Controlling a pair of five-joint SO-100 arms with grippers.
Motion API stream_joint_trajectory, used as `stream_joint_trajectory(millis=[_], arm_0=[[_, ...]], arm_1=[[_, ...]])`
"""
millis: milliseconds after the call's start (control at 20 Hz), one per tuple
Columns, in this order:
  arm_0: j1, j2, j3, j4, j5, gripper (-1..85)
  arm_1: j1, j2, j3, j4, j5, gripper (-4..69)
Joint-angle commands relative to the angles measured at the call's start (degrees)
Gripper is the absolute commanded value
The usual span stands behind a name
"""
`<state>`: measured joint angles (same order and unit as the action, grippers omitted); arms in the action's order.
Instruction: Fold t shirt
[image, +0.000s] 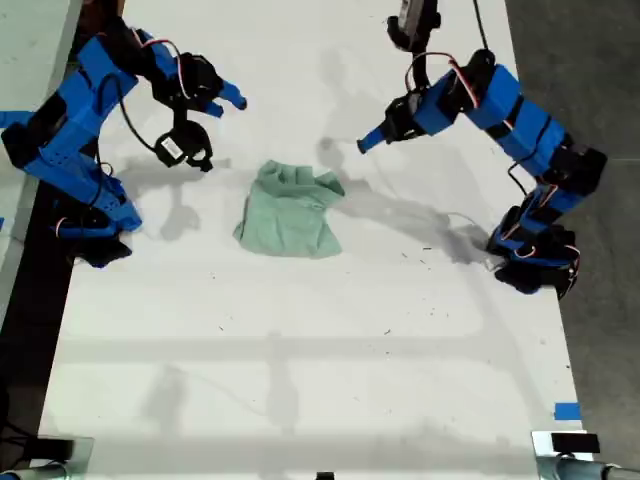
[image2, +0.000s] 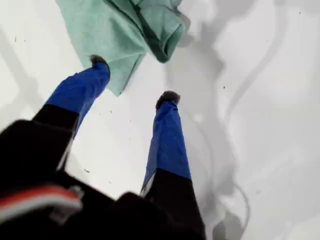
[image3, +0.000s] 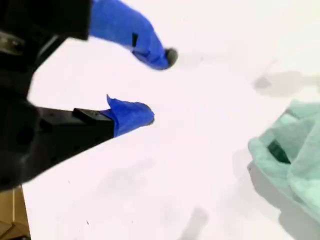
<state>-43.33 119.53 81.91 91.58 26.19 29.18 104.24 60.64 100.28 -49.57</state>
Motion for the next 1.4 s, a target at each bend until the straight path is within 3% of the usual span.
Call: stream_joint_trajectory(millis=[0, 100, 200, 250, 400, 700, 800, 950, 1100, 1150, 1300, 1350], arm_0=[[9.76, 16.35, -5.1, 0.0, -3.16, -0.3], [21.27, 27.77, -2.29, -0.44, -9.76, -0.3], [28.92, 33.49, 8.0, -2.55, -15.29, -0.3], [33.84, 36.91, 16.7, -6.77, -17.67, -0.3], [38.85, 49.31, 42.1, -18.63, -20.21, -0.3], [49.31, 63.37, 75.15, -34.19, -30.06, -0.3], [49.83, 68.82, 83.14, -36.3, -30.06, -0.3], [50.45, 85.96, 95.98, -31.2, -32.08, -0.3], [49.66, 85.96, 103.45, -34.28, -33.75, -0.3], [47.46, 86.04, 106.08, -34.28, -34.63, -0.3], [42.1, 86.13, 106.44, -35.16, -31.9, 0.7], [38.76, 86.13, 106.44, -35.24, -31.64, 3.2]], arm_1=[[-7.91, 19.51, 14.59, 0.0, 8.61, 13.0], [-16.79, 34.89, 26.63, -0.18, 18.02, 1.3], [-25.84, 44.82, 35.51, -0.97, 26.89, 1.4], [-29.18, 47.99, 39.46, -2.11, 29.71, 1.5], [-33.22, 56.51, 53.35, -5.1, 33.93, 1.6], [-42.98, 91.14, 89.38, -11.16, 43.15, 1.6], [-45.97, 95.19, 95.71, -14.15, 41.22, 1.6], [-48.25, 96.15, 104.5, -14.85, 40.78, 5.9], [-50.27, 96.06, 113.91, -18.63, 40.78, 8.3], [-49.66, 96.06, 115.58, -20.04, 37.62, 8.6], [-44.56, 95.98, 115.75, -20.13, 18.02, 8.6], [-44.47, 95.98, 115.75, -20.13, 15.21, 8.4]])
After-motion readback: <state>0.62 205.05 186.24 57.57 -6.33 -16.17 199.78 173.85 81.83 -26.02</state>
